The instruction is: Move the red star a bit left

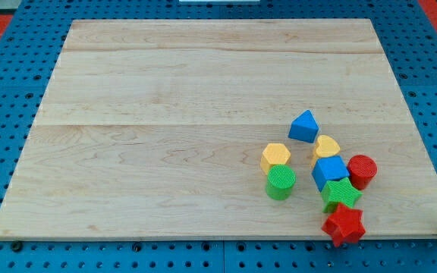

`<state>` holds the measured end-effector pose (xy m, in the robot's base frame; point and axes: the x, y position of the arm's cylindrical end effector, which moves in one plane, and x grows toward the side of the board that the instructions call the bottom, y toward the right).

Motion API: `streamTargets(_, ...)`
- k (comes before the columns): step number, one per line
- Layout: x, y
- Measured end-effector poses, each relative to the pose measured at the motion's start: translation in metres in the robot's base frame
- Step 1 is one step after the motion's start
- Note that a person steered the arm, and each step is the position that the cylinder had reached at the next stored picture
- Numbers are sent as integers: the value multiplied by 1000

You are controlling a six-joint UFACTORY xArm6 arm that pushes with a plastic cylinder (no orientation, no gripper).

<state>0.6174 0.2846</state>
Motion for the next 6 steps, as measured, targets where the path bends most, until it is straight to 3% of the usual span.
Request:
streamTargets(2,0,-122)
streamTargets(6,-26,-141)
